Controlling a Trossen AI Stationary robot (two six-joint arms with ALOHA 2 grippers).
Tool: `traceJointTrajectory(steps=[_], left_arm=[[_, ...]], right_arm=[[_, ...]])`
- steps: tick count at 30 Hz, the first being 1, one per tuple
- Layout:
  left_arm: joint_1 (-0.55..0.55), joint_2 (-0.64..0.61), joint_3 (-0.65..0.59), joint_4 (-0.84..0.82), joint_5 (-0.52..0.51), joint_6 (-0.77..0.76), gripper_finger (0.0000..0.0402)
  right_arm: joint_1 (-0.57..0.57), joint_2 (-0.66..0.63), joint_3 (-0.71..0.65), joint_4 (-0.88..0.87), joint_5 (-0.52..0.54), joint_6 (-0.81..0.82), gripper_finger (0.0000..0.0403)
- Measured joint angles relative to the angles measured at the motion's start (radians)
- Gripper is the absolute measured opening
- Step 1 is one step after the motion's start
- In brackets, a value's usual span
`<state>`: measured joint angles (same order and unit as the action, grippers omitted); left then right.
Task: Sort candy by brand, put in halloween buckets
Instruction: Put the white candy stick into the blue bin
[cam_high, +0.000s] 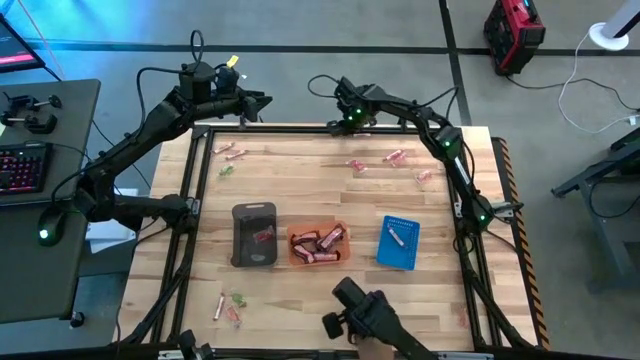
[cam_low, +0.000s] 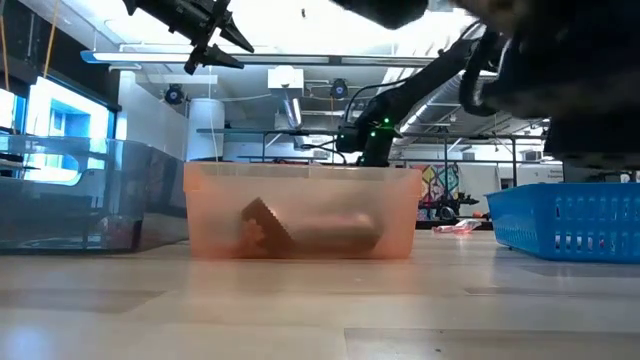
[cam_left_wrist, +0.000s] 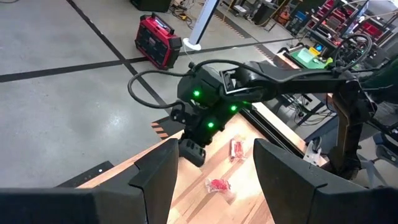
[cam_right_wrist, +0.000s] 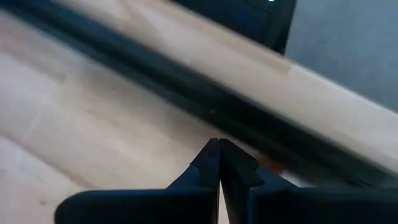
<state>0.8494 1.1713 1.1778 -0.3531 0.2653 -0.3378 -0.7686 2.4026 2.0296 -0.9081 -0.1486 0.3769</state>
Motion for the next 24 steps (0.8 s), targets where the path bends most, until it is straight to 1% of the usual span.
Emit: traceJointTrajectory(steps=[2, 4, 6, 8, 12, 14, 19, 21, 22, 24], left_arm=[[0.000, 0.000, 0.000, 0.000, 0.000, 0.000, 0.0200], [0.000, 0.000, 0.000, 0.000, -0.004, 0.000, 0.0200], [0.000, 0.000, 0.000, 0.000, -0.004, 0.000, 0.0200], [0.000, 0.000, 0.000, 0.000, -0.005, 0.000, 0.0200], [0.000, 0.000, 0.000, -0.001, -0.007, 0.000, 0.0200], [0.000, 0.000, 0.000, -0.001, -0.007, 0.000, 0.0200], [0.000, 0.000, 0.000, -0.001, -0.007, 0.000, 0.0200], [0.000, 0.000, 0.000, -0.001, -0.007, 0.000, 0.0200], [0.000, 0.000, 0.000, -0.001, -0.007, 0.000, 0.0200], [0.000, 0.000, 0.000, -0.001, -0.007, 0.000, 0.0200]], right_arm=[[-0.004, 0.002, 0.000, -0.002, 0.035, 0.014, 0.0000], [-0.004, 0.002, 0.000, -0.023, 0.094, 0.010, 0.0000], [-0.017, 0.003, -0.001, -0.053, 0.102, -0.002, 0.0000], [-0.027, 0.003, -0.007, -0.086, 0.110, -0.032, 0.0000], [-0.045, 0.003, -0.013, -0.190, 0.211, -0.096, 0.0000], [-0.056, 0.002, -0.014, -0.225, 0.228, -0.137, 0.0000], [-0.104, 0.005, -0.017, -0.453, 0.337, -0.226, 0.0000], [-0.115, 0.005, -0.018, -0.519, 0.380, -0.252, 0.0000], [-0.117, 0.002, -0.018, -0.536, 0.377, -0.261, 0.0000], [-0.123, -0.009, -0.018, -0.565, 0.338, -0.278, 0.0000]])
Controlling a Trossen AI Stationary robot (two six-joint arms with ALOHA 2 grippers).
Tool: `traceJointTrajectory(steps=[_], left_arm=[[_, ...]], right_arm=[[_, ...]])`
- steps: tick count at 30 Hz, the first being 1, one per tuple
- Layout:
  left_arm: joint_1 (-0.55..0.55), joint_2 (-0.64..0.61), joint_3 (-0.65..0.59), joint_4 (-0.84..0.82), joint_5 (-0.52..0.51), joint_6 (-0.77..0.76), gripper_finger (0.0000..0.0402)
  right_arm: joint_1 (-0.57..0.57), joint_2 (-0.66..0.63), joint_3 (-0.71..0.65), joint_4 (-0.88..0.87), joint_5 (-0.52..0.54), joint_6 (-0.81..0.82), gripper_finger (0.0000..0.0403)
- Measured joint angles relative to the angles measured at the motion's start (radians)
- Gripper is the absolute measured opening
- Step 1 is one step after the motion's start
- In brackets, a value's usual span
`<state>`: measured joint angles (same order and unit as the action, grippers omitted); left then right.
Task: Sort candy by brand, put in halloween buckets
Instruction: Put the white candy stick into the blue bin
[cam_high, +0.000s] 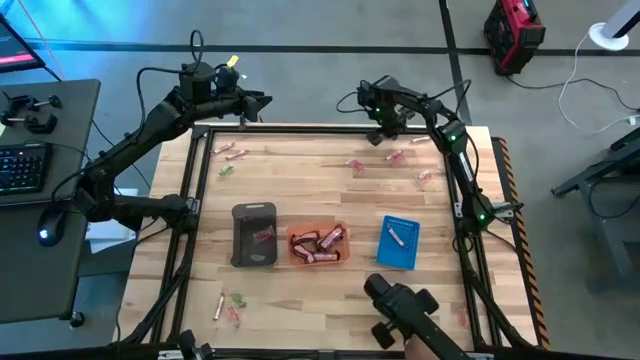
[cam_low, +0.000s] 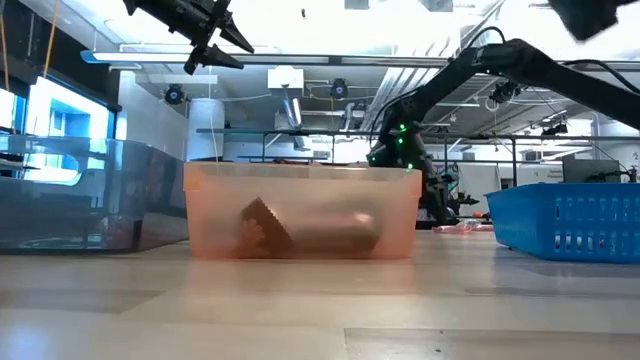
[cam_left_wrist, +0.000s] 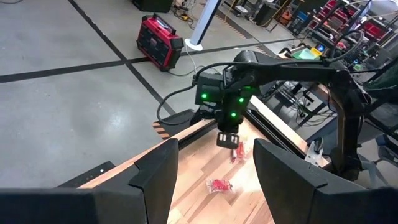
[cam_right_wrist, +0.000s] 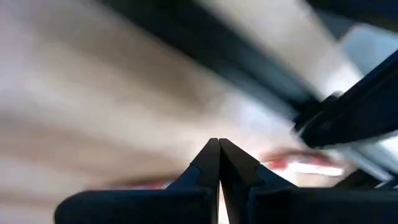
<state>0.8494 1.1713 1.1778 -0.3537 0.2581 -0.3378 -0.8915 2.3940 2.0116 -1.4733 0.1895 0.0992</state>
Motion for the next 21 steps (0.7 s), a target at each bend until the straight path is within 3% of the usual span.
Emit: traceJointTrajectory(steps=[10, 13, 16, 21], left_arm=[[0.000, 0.000, 0.000, -0.001, 0.000, 0.000, 0.0200], [0.000, 0.000, 0.000, -0.001, 0.000, 0.000, 0.0200], [0.000, 0.000, 0.000, -0.001, 0.000, 0.000, 0.0200], [0.000, 0.000, 0.000, 0.003, 0.000, 0.000, 0.0200]], right_arm=[[-0.058, -0.191, -0.048, 0.028, -0.051, -0.019, 0.0000], [-0.108, -0.315, -0.220, 0.155, -0.087, 0.047, 0.0000], [-0.143, -0.467, -0.476, 0.338, -0.147, 0.169, 0.0000], [-0.164, -0.663, -0.815, 0.689, -0.125, 0.472, 0.0000]])
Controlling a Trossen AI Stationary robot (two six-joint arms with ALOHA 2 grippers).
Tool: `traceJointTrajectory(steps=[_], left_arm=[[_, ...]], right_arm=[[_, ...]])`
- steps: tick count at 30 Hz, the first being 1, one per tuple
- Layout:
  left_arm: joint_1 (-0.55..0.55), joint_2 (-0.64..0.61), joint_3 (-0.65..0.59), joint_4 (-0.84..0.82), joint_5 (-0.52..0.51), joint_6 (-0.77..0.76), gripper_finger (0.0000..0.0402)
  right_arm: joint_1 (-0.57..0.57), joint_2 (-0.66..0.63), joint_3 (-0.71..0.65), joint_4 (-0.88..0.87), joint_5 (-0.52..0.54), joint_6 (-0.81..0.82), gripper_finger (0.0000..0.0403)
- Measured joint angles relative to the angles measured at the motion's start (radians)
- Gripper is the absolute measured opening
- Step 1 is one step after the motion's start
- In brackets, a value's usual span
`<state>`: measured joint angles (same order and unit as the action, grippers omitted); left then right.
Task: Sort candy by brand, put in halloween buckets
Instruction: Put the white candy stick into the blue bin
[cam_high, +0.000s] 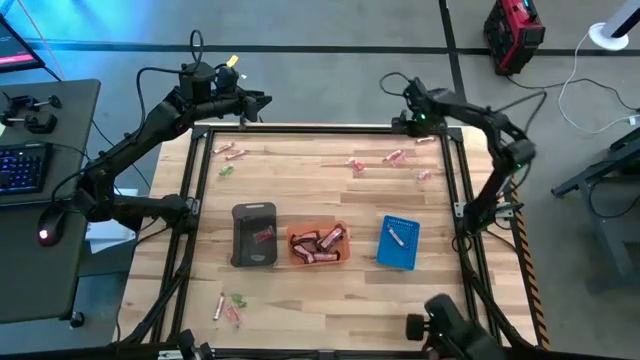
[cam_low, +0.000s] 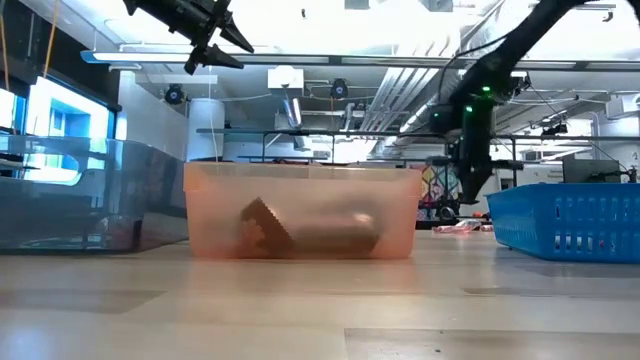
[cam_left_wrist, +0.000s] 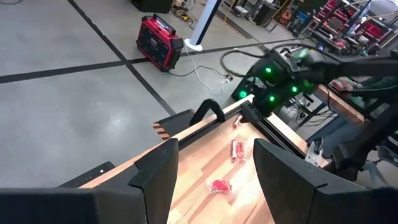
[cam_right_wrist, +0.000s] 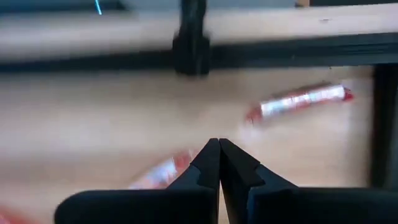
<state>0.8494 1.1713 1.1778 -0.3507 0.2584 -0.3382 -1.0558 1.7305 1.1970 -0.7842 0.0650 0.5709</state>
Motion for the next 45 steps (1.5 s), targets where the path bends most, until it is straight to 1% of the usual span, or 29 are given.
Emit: traceJointTrajectory(steps=[1, 3, 5, 7, 9, 10, 12, 13, 14, 16, 18, 22, 23, 25, 28, 30, 33, 36, 39, 42, 45], left_arm=[[0.000, 0.000, 0.000, 0.004, 0.000, 0.000, 0.0200], [0.000, 0.000, 0.000, 0.010, 0.000, 0.000, 0.0200], [0.000, 0.000, 0.000, 0.009, 0.000, 0.001, 0.0200], [0.000, 0.000, 0.000, 0.007, 0.000, 0.001, 0.0200], [0.000, 0.000, 0.000, 0.007, 0.000, 0.001, 0.0200], [0.001, 0.000, 0.000, 0.007, 0.000, 0.001, 0.0200], [0.001, 0.000, 0.000, 0.005, 0.000, 0.001, 0.0200], [0.001, 0.000, 0.000, 0.005, 0.000, 0.001, 0.0200], [0.001, 0.000, 0.000, 0.004, 0.000, 0.001, 0.0200], [0.001, 0.000, 0.000, 0.004, 0.000, 0.001, 0.0200], [0.001, 0.000, 0.000, 0.003, 0.000, 0.001, 0.0200], [0.001, 0.000, 0.000, 0.003, 0.001, 0.002, 0.0200], [0.001, 0.000, 0.000, 0.003, 0.001, 0.003, 0.0200], [0.002, 0.000, 0.000, 0.002, 0.001, 0.002, 0.0200], [0.001, 0.000, 0.000, 0.003, 0.001, 0.002, 0.0200], [0.001, 0.000, 0.000, 0.004, 0.001, 0.001, 0.0200], [0.001, 0.000, 0.000, 0.004, 0.007, 0.001, 0.0200], [0.001, 0.000, 0.000, 0.004, 0.008, 0.015, 0.0200], [0.001, 0.000, 0.000, 0.004, 0.008, 0.037, 0.0200], [0.003, 0.000, 0.000, 0.004, 0.008, 0.036, 0.0200], [0.011, 0.000, 0.000, 0.003, 0.010, 0.036, 0.0200]], right_arm=[[-0.001, -0.025, -0.040, 0.069, 0.013, 0.055, 0.0000], [0.000, -0.067, -0.090, 0.137, 0.062, 0.168, 0.0000], [0.002, -0.097, -0.125, 0.131, 0.126, 0.284, 0.0000], [-0.007, -0.117, -0.154, 0.114, 0.168, 0.394, 0.0000], [-0.033, -0.131, -0.181, 0.121, 0.170, 0.506, 0.0000], [-0.046, -0.133, -0.195, 0.137, 0.165, 0.537, 0.0001], [-0.060, -0.131, -0.214, 0.184, 0.157, 0.551, 0.0006], [-0.064, -0.130, -0.223, 0.214, 0.136, 0.552, 0.0012], [-0.068, -0.128, -0.230, 0.241, 0.121, 0.555, 0.0021], [-0.070, -0.123, -0.229, 0.241, 0.127, 0.584, 0.0046], [-0.076, -0.119, -0.224, 0.281, 0.134, 0.588, 0.0078], [-0.078, -0.105, -0.224, 0.257, 0.144, 0.586, 0.0147], [-0.078, -0.105, -0.224, 0.265, 0.153, 0.607, 0.0159], [-0.078, -0.101, -0.215, 0.265, 0.173, 0.662, 0.0171], [-0.090, -0.079, -0.189, 0.238, 0.174, 0.735, 0.0171], [-0.099, -0.063, -0.167, 0.217, 0.142, 0.760, 0.0166], [-0.097, -0.063, -0.116, 0.213, 0.117, 0.715, 0.0158], [-0.080, -0.066, -0.048, 0.109, 0.116, 0.671, 0.0154], [-0.056, -0.066, -0.014, -0.011, 0.105, 0.680, 0.0154], [-0.035, -0.066, -0.026, -0.118, 0.092, 0.762, 0.0154], [-0.027, -0.066, -0.072, -0.087, 0.097, 0.872, 0.0154]])
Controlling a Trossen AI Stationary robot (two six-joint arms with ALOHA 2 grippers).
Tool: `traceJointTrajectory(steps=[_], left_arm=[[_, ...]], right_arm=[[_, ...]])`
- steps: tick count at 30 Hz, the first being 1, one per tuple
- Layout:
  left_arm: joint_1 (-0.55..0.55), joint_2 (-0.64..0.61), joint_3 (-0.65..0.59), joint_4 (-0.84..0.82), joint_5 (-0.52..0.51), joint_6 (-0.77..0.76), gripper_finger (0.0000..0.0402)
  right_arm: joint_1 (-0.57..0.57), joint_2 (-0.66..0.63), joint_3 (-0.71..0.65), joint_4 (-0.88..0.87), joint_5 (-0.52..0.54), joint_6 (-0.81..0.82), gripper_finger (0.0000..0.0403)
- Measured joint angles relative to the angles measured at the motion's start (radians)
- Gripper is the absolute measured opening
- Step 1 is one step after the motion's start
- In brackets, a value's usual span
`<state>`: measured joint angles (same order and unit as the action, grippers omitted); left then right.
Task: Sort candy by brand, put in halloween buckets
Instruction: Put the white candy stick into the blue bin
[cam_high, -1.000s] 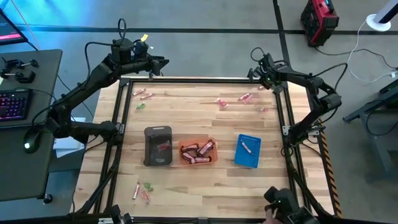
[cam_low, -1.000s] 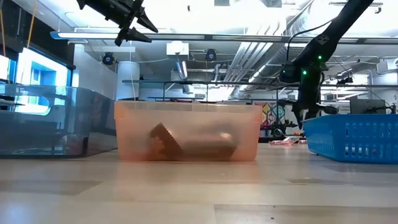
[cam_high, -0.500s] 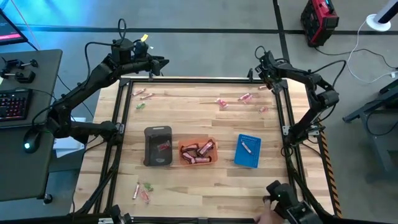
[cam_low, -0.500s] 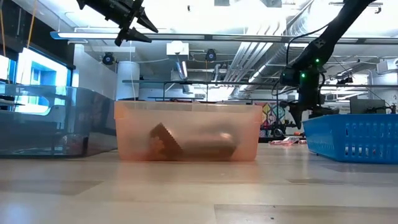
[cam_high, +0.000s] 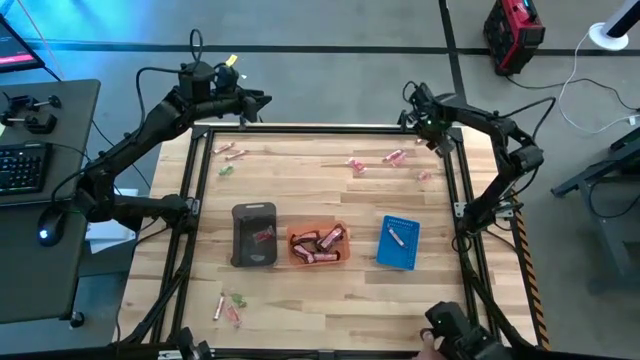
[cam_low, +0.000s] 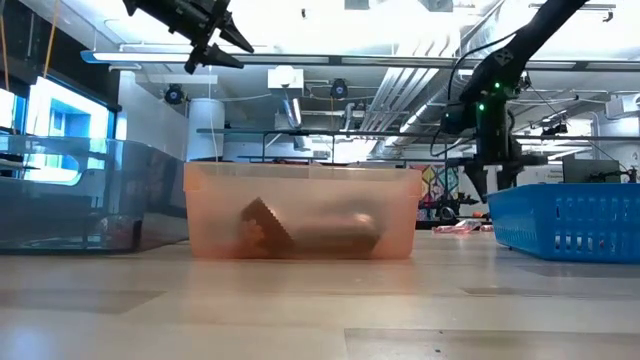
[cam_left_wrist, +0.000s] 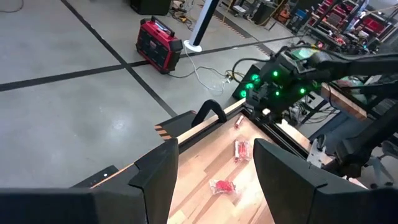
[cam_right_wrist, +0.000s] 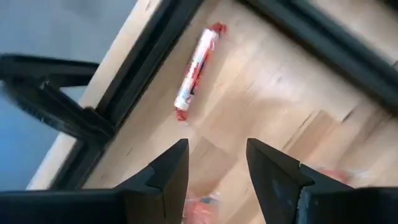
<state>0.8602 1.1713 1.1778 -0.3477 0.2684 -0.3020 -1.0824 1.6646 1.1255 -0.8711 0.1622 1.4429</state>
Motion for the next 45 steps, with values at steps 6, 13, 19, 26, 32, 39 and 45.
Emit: traceJointTrajectory(steps=[6, 13, 19, 26, 32, 39, 45], left_arm=[[0.033, 0.000, 0.000, -0.006, 0.000, 0.002, 0.0200], [0.079, 0.000, 0.000, -0.075, 0.002, 0.062, 0.0200], [0.104, 0.000, 0.000, -0.086, 0.002, 0.078, 0.0200], [0.109, 0.000, 0.000, -0.084, 0.002, 0.078, 0.0200], [0.108, 0.000, 0.000, -0.088, 0.002, 0.078, 0.0200], [0.108, 0.000, 0.000, -0.093, 0.002, 0.078, 0.0200], [0.108, 0.000, 0.000, -0.101, 0.002, 0.078, 0.0200]], right_arm=[[0.003, 0.000, -0.080, 0.177, 0.031, 0.147, 0.0154], [0.003, 0.000, -0.159, 0.203, 0.049, 0.249, 0.0154], [0.003, 0.000, -0.175, 0.290, 0.076, 0.262, 0.0154], [-0.027, 0.030, -0.163, 0.293, 0.084, 0.282, 0.0153], [-0.025, 0.075, -0.123, 0.253, 0.091, 0.310, 0.0153], [-0.025, 0.131, -0.072, 0.205, 0.100, 0.350, 0.0153], [-0.025, 0.136, -0.071, 0.211, 0.108, 0.375, 0.0153]])
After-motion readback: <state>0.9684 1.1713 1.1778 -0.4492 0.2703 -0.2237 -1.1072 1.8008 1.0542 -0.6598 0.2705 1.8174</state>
